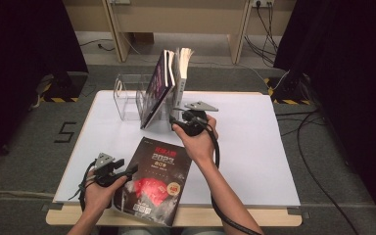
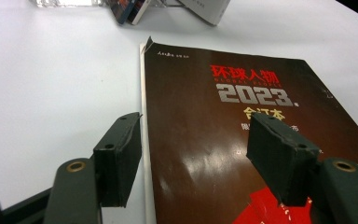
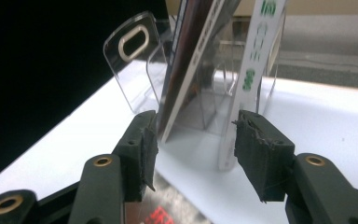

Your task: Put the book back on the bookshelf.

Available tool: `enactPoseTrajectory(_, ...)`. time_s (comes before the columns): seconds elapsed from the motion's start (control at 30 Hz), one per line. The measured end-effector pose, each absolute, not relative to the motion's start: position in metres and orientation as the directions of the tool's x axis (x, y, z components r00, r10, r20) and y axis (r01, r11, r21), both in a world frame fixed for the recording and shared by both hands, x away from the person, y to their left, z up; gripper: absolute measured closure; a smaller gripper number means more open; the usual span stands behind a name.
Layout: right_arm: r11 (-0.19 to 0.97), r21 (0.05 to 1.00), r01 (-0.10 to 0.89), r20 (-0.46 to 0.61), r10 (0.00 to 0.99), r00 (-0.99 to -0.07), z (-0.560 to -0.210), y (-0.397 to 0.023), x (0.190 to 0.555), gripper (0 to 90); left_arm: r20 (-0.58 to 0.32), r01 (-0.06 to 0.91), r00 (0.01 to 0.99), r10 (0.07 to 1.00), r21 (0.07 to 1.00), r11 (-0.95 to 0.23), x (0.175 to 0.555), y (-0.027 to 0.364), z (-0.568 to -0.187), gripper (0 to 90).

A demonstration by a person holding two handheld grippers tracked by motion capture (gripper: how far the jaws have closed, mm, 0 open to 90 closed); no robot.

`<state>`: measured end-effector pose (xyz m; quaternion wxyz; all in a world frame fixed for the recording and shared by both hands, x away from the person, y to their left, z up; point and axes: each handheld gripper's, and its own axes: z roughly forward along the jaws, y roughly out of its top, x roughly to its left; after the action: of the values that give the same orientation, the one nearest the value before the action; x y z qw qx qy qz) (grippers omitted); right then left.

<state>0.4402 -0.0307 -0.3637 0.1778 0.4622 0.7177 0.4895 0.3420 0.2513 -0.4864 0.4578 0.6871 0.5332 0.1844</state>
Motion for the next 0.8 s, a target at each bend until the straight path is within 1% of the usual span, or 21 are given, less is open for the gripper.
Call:
enactPoseTrajectory(0.37, 0.113, 0.831, 0.545, 0.209, 0.844, -0.493, -0.381, -0.043, 0.431, 47.9, -0.257, 0.607, 0.345, 0.903, 0.795, -0.005, 0.347, 0.257, -0.49, 35.3)
enactPoseTrajectory(0.43, 0.11, 0.828, 0.55, 0.213, 0.845, -0.49, -0.383, -0.044, 0.429, 47.9, -0.278, 0.615, 0.337, 0.899, 0.789, 0.013, 0.347, 0.258, -0.491, 35.4)
enactPoseTrajectory(0.8, 0.118, 0.805, 0.581, 0.223, 0.848, -0.481, -0.402, -0.049, 0.421, 48.8, -0.273, 0.628, 0.324, 0.906, 0.778, 0.01, 0.349, 0.261, -0.496, 36.4)
